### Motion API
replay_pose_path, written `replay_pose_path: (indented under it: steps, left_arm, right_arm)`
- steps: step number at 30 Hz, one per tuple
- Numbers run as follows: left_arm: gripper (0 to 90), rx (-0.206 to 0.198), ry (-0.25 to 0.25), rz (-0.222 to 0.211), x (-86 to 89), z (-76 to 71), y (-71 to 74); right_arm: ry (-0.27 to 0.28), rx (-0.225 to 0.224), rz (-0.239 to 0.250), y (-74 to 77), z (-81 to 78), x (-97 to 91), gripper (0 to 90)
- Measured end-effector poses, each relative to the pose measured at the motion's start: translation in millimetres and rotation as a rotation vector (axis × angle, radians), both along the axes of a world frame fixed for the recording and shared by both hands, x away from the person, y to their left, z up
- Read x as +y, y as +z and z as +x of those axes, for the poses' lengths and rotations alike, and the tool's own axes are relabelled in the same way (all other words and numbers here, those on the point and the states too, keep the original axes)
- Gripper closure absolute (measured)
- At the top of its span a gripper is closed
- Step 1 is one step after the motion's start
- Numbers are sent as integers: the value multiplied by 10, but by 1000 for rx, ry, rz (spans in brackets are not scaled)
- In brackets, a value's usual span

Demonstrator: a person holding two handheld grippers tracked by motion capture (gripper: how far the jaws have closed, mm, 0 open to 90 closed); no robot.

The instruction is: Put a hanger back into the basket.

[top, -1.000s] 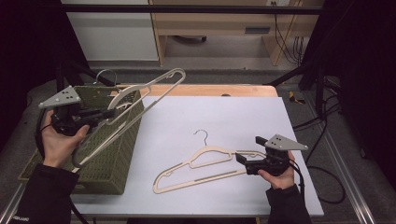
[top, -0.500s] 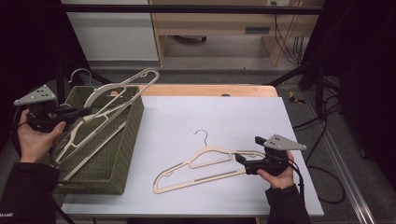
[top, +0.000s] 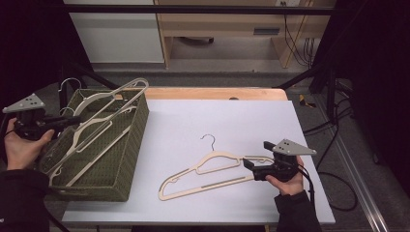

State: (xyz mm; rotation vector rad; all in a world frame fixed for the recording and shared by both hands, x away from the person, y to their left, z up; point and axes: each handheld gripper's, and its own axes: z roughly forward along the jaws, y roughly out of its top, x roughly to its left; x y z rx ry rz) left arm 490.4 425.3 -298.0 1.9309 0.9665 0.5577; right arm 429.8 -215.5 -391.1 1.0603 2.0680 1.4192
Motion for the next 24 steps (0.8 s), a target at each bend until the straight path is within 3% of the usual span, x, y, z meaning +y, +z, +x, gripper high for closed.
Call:
replay_pose_path:
  steps: [6, 11, 18, 24]
  left_arm:
    - [856, 6, 15, -26, 156, -38, -69]
    - [856, 37, 17, -4, 147, -28, -167]
    - [856, 66, 34, -67, 163, -68, -339]
    - [858, 102, 55, -78, 211, -88, -500]
  right_arm:
    - [0, -2, 1, -3, 4, -1, 36]
    - [4, 0, -8, -9, 6, 6, 37]
    - [4, -2, -5, -7, 3, 0, 38]
    - [3, 7, -4, -16, 5, 14, 39]
